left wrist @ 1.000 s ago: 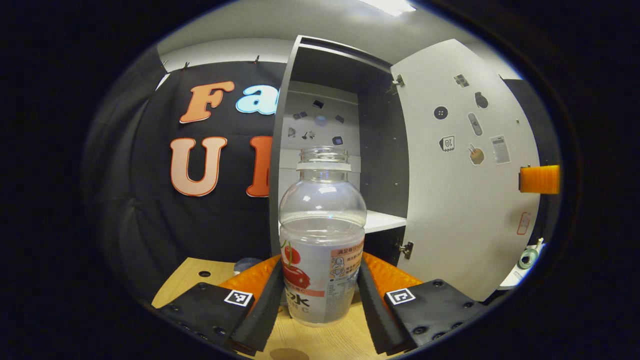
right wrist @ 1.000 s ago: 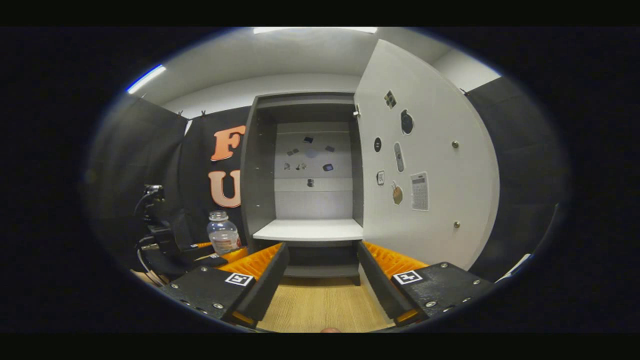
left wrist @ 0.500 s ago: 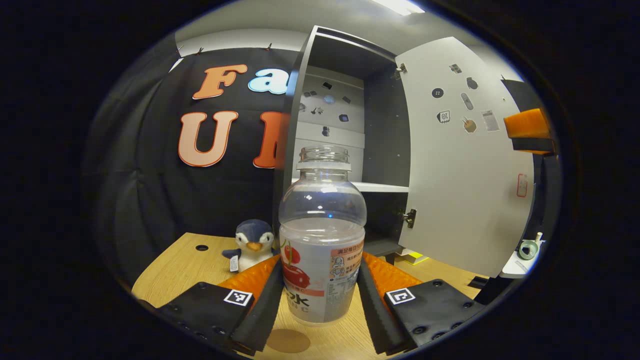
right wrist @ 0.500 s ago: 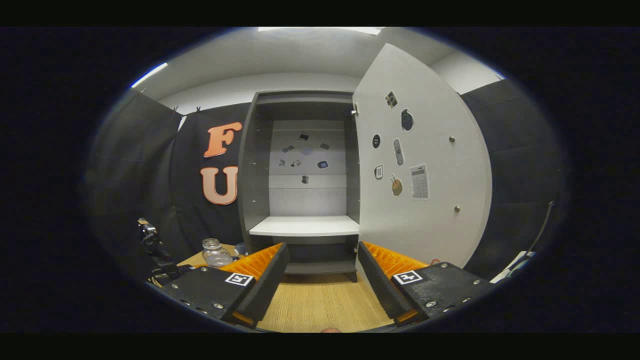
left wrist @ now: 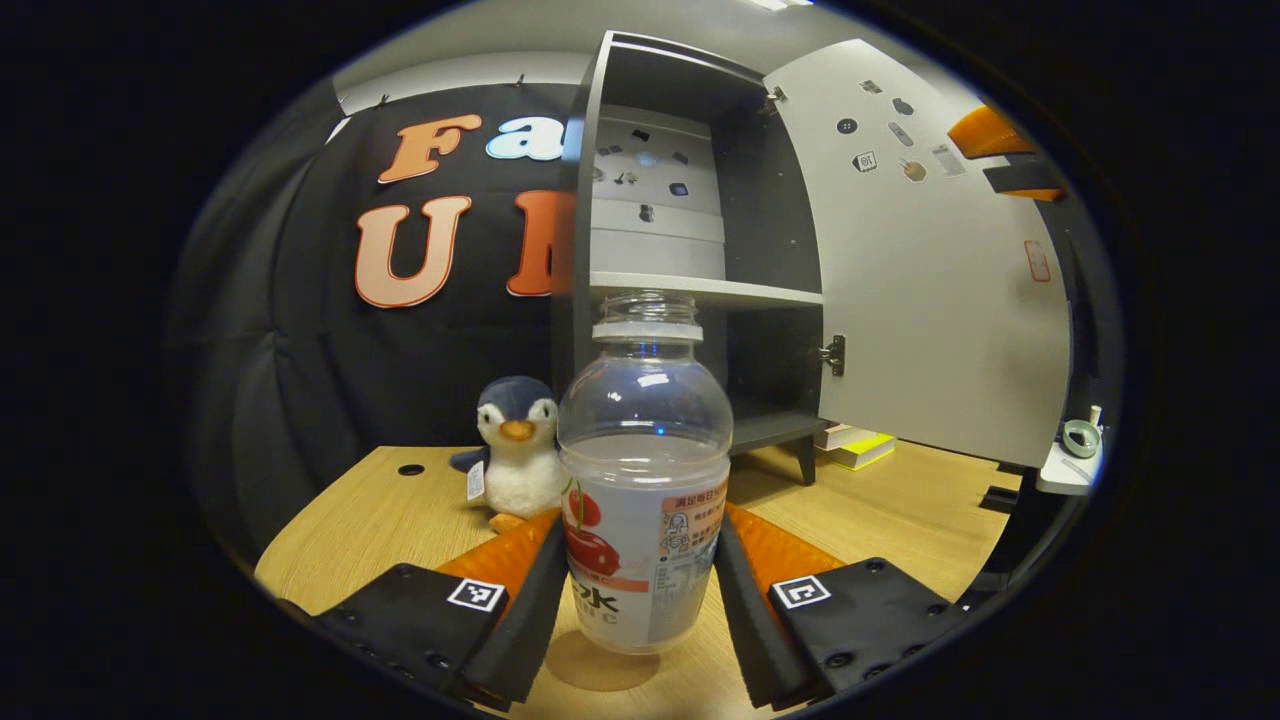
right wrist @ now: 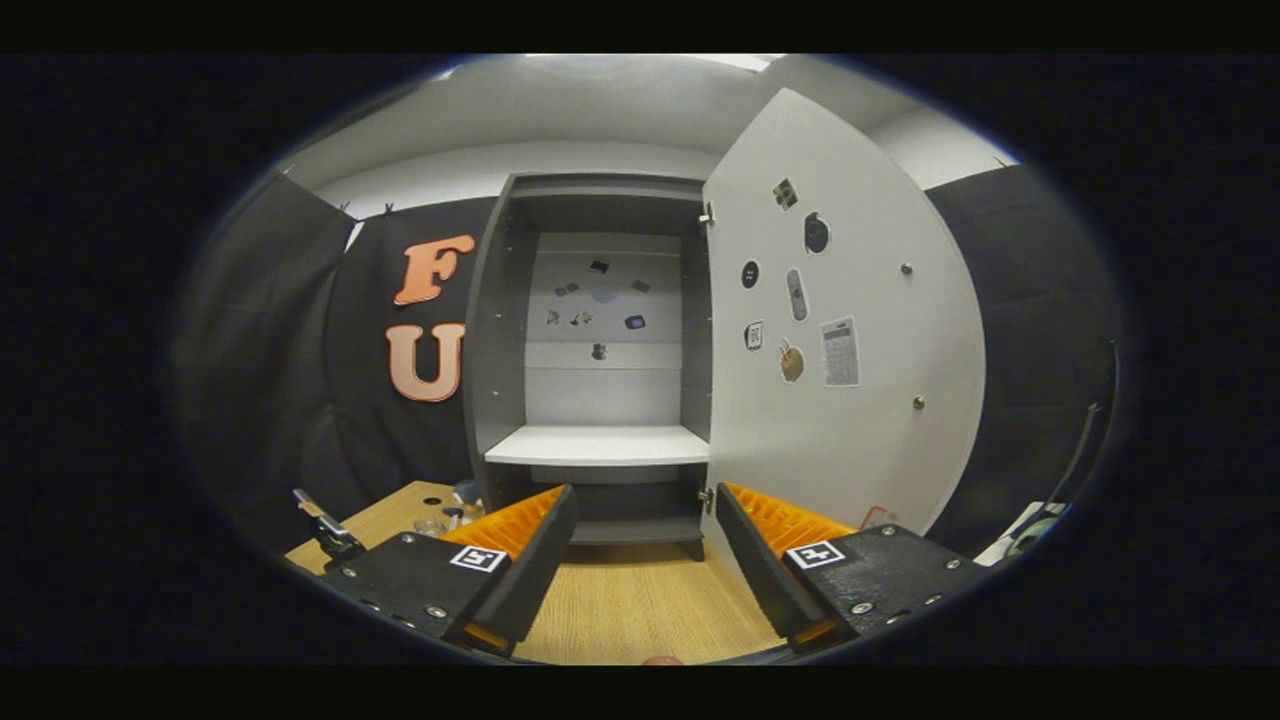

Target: Open the cabinet door with the right hand, grasp the bottle in the cabinet with the left hand and place it on the coaster, then close the cabinet door with the right hand.

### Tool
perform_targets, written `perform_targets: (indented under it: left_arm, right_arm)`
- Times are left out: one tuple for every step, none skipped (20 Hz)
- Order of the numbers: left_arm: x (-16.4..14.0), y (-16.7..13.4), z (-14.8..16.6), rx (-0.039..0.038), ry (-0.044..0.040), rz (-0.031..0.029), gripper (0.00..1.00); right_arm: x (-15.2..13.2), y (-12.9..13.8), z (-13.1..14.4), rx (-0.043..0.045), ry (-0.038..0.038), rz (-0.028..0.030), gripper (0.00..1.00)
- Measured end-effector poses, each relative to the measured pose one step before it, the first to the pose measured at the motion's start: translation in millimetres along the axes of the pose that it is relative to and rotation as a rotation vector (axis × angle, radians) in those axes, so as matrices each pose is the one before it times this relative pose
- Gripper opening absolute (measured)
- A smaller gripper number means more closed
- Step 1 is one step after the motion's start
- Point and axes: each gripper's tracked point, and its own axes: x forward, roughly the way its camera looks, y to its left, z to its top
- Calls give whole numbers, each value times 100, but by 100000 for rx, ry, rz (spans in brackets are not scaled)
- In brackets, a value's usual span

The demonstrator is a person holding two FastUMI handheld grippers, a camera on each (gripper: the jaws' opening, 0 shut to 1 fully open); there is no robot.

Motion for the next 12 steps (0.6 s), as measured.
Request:
perform_targets:
  left_arm:
    - [-97,126,-987,164,-38,-12,82]
    - [-5,320,-1183,-42,833,458,82]
    - [-23,300,-950,-218,1649,107,82]
    - [79,172,-852,-179,1630,112,82]
    - [4,314,-443,-13,540,578,82]
    - [89,133,-322,32,-106,37,82]
    - [205,311,-368,450,-2,420,82]
    - [320,237,-140,-201,-777,27,82]
    - [254,-48,-264,-1032,-248,-794,82]
    - [294,-30,-536,-1466,618,-913,82]
    - [123,-79,-547,-1071,796,-678,82]
    - [129,88,-241,-124,392,112,82]
  right_arm:
    - [61,10,-245,-1137,375,-466,86]
    - [81,176,-440,-624,944,-75,87]
    - [182,239,-402,188,964,137,87]
    - [131,165,-443,1110,1167,127,87]
    - [248,215,-396,1517,1123,333,87]
    - [232,227,-338,1370,982,183,87]
    - [233,121,-265,855,1159,-11,87]
    - [200,126,-353,-63,1282,303,87]
    - [44,129,-291,-785,1248,97,87]
    - [232,11,-189,-1240,815,-235,87]
    - [249,-157,-39,-959,380,-420,86]
    - [237,107,58,-515,-40,-155,86]
